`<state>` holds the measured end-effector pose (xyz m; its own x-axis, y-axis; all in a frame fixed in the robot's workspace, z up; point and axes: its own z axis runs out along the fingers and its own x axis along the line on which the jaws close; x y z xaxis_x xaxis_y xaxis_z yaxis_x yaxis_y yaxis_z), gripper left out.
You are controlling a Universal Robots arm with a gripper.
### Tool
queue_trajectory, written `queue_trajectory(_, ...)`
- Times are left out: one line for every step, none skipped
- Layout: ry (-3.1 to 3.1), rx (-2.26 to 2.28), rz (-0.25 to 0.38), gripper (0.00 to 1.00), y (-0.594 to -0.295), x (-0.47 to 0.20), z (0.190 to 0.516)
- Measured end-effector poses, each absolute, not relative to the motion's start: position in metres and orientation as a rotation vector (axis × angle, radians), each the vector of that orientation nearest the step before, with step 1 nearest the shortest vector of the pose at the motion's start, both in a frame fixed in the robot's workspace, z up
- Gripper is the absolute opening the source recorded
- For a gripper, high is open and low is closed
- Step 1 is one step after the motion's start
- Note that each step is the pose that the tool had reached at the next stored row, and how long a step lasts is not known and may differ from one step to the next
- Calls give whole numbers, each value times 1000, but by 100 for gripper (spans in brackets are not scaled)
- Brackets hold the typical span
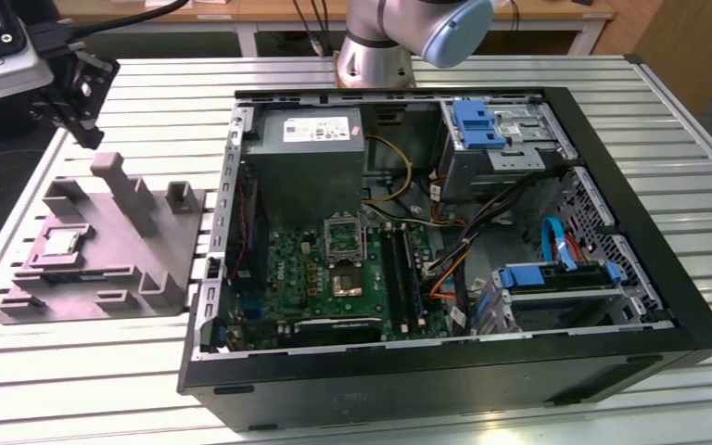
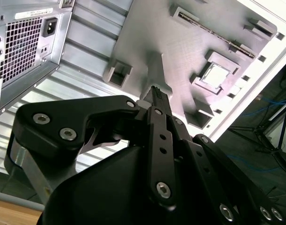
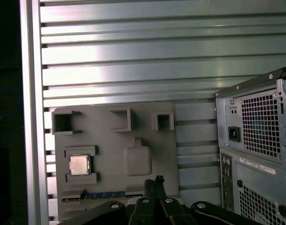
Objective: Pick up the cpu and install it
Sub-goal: 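Reach for the cpu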
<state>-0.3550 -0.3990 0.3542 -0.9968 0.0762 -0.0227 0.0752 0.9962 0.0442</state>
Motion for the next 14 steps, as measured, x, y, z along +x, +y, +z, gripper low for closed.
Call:
queue_trajectory(3114,118,67,11,-399,-356,354)
queue_trajectory(3114,118,68,11,-399,-357,354)
queue_trajectory(3114,118,68,11,-399,-358,354)
queue_trajectory(3114,118,68,11,-399,-359,354)
queue_trajectory(3114,118,68,11,-399,-359,354)
queue_trajectory(3114,118,68,11,-399,-360,354)
queue_trajectory(3114,118,68,11,-399,-361,354)
queue_trajectory(3114,118,68,11,-399,-363,354)
queue_trajectory(3114,118,68,11,-399,-364,354)
queue_trajectory(3114,118,67,11,-399,-365,354)
queue_trajectory(3114,118,68,11,-399,-366,354)
queue_trajectory(3114,118,68,11,-399,-368,354)
queue_trajectory(3114,118,68,11,-399,-369,354)
queue_trajectory(3114,118,68,11,-399,-370,354)
